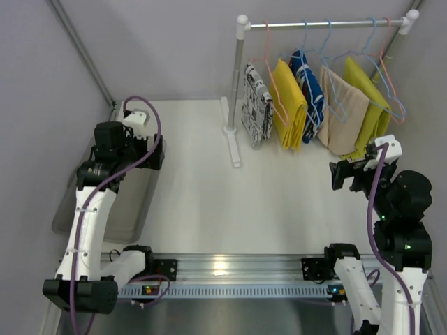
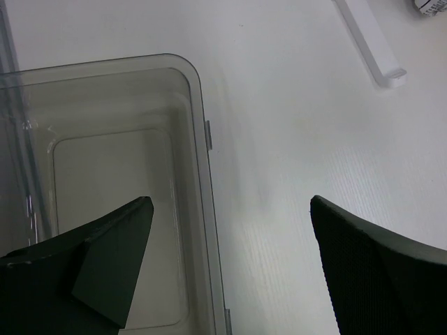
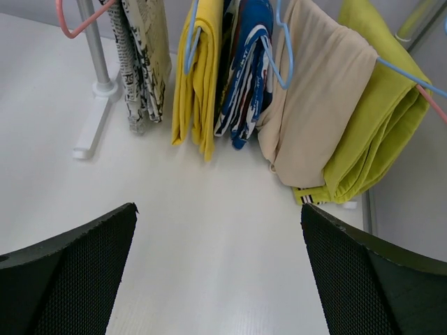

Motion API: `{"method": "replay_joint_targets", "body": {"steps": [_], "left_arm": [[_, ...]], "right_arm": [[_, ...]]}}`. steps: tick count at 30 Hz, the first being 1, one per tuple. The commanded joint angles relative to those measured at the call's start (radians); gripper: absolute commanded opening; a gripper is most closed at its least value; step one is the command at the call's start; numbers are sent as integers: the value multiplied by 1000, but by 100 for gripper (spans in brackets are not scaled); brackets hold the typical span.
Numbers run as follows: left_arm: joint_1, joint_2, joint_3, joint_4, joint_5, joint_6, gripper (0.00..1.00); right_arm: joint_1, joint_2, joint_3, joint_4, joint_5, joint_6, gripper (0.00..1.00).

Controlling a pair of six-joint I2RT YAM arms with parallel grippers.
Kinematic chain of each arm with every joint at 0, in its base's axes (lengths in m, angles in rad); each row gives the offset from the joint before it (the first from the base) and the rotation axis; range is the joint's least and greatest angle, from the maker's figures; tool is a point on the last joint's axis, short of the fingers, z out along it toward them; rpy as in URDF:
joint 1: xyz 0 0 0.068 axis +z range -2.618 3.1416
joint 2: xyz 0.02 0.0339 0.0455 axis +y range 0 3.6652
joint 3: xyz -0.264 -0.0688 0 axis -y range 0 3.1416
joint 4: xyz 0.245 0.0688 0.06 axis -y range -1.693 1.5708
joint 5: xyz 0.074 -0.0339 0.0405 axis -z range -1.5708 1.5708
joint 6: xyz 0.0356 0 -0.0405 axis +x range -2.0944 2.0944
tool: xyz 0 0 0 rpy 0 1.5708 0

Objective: Remove the trousers from the hanger

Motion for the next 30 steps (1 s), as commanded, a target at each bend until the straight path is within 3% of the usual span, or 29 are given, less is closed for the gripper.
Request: {"method": "replay_joint_targets", "body": {"steps": [1, 7, 12, 18, 25, 30], "left_arm": [[-2, -48, -25, 34, -24, -8, 99], [-2, -25, -16, -12, 52, 30, 99], [-2, -56, -25, 20, 115, 39, 99], [-2, -55, -24, 27, 83, 58, 99], [-2, -51, -56, 48, 63, 36, 99], [-2, -51, -62, 54, 69, 24, 99]], "right_arm": [[-5, 11, 62, -27, -20, -6, 99], [-5, 155, 281, -84, -137, 0, 99], [-5, 414, 534, -153, -325, -3, 99], [4, 685, 824, -130, -532, 149, 92], [32, 879, 909, 50, -667, 428, 84], [148, 1022, 1016, 55, -616, 445, 76]]}}
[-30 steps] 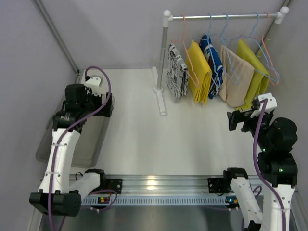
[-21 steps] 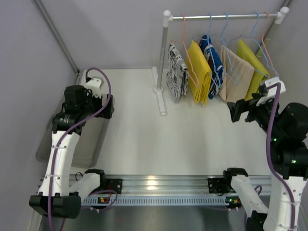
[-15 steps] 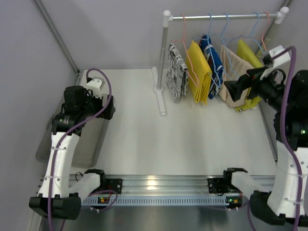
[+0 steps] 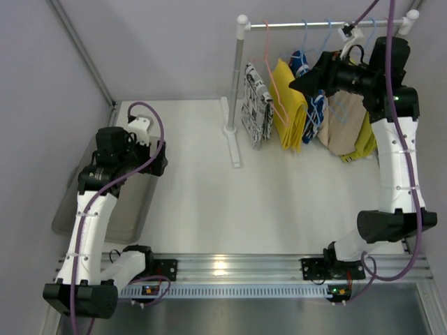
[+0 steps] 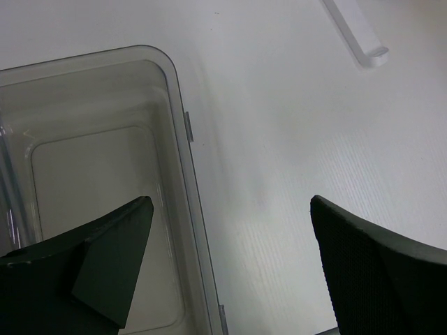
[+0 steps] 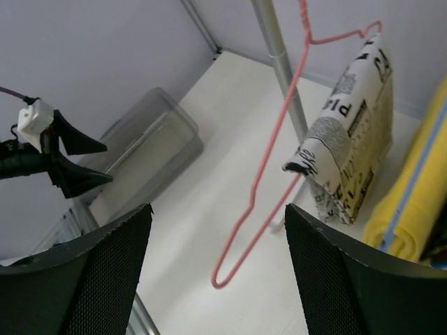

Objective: Remove the trousers from the hanger

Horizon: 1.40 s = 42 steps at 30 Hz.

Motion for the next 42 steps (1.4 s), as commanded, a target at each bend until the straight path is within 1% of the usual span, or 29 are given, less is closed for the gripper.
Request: {"method": "replay_joint_targets", "body": {"steps": [1, 2, 6, 8, 11, 13, 15, 24, 25, 30, 33, 36, 40, 42], "left_arm": [[-2, -10, 2, 46, 1, -14, 99], [-2, -10, 2, 44, 0, -14, 99], [-2, -15, 0, 32, 1, -19, 99], [-2, -18, 2, 26, 3, -22, 99], [-2, -21, -3, 18, -2, -20, 99], [-2, -24, -14, 18, -15, -11, 99], [-2, -24, -27, 15, -23, -4, 99], [-2, -12, -26, 3, -14, -24, 99], [-2, -9, -26, 1, -17, -24, 99], [-2, -3, -35, 3, -14, -24, 99], [-2, 2, -40, 4, -12, -24, 99], [-2, 5, -41, 8, -9, -22, 99], [-2, 16, -32, 3, -6, -17, 99], [-2, 20, -27, 0, -3, -14, 99]], "right_arm": [[89, 56, 112, 87, -1, 58, 75], [106, 91, 124, 76, 48, 52, 73], [152, 166, 168, 90, 142, 49, 69], [158, 216, 191, 92, 214, 57, 65], [160, 276, 224, 96, 268, 83, 64], [167, 315, 237, 110, 256, 101, 64], [180, 341, 242, 127, 205, 125, 63], [213, 415, 221, 213, 93, 218, 51], [217, 422, 221, 217, 90, 219, 46], [224, 442, 213, 228, 68, 234, 34], [223, 451, 213, 230, 61, 239, 24], [223, 461, 213, 231, 45, 248, 23], [223, 467, 204, 248, 19, 268, 19], [221, 470, 202, 257, 10, 279, 15]]}}
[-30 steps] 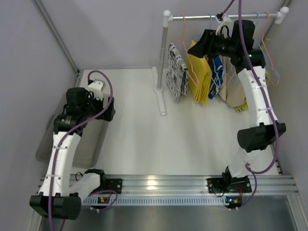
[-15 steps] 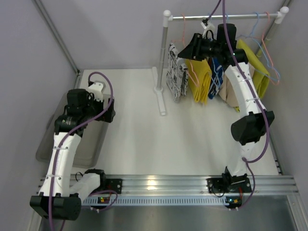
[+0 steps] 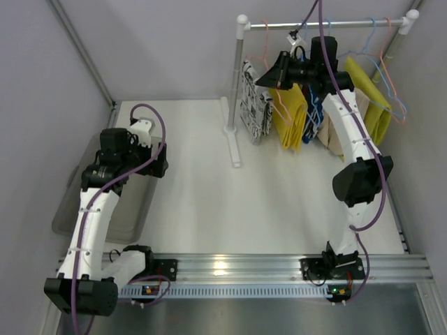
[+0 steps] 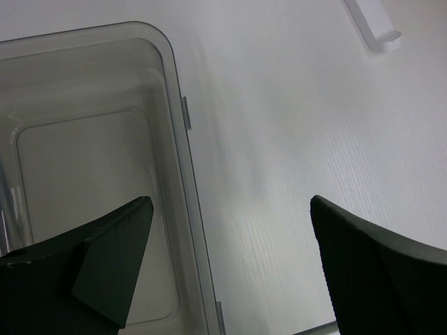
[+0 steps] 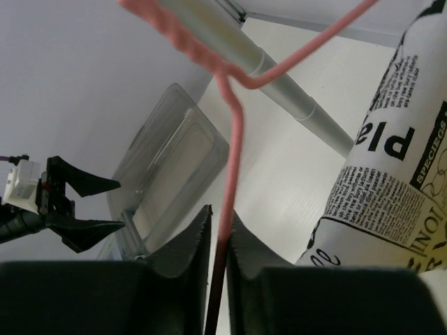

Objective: Remove the trousers from the hanger

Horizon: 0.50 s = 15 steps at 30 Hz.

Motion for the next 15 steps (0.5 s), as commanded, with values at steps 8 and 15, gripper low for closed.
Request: {"method": "replay_joint_targets", "body": {"steps": [8, 15], "left_arm": [[-2, 11, -1, 10, 22, -1, 99], [-2, 17, 30, 65, 60, -55, 99]], "right_arm": [[-7, -36, -36, 216, -105, 140, 0], [-40, -112, -42, 443, -113, 324, 0]]}}
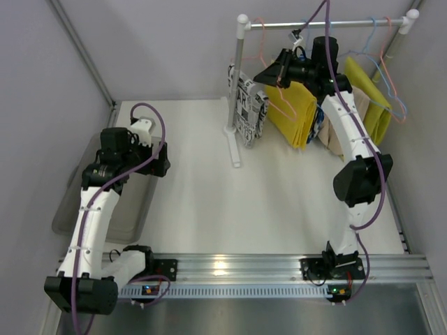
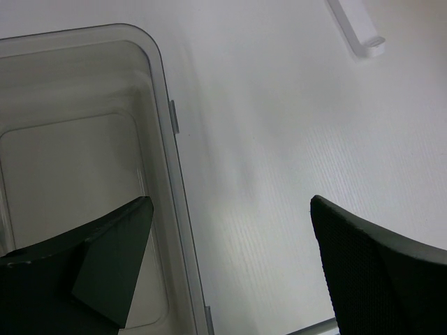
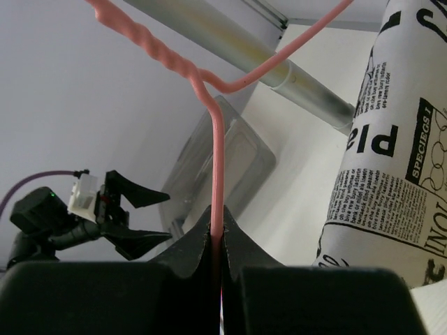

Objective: Remove the trousers from the hanger

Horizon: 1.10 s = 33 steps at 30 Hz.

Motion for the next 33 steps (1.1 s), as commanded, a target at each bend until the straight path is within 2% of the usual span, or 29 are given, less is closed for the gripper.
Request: {"method": "replay_joint_targets", "body": {"steps": [1, 9, 17, 21, 24, 28, 33], "left_arm": [[-2, 9, 39, 68, 39, -44, 99], [-2, 23, 50, 147, 50, -110, 99], [-2, 23, 46, 194, 56, -117, 99], [-2, 21, 56, 211, 67, -117, 98], [-2, 18, 62, 233, 77, -110, 98], [-2, 12, 57, 292, 93, -87, 99], [-52, -49, -59, 543, 79, 9, 99]], "right_arm": [[-26, -118, 28, 278, -21, 117, 0], [-81, -193, 5, 319, -6, 189, 0], [-115, -249, -22, 381, -4, 249, 0], [-121, -284, -27, 355, 1, 243, 0], [-125, -336, -76, 341, -1, 235, 0], [-126, -439, -236, 373, 13, 252, 0], [-126, -598, -398, 411, 48, 287, 0]]}}
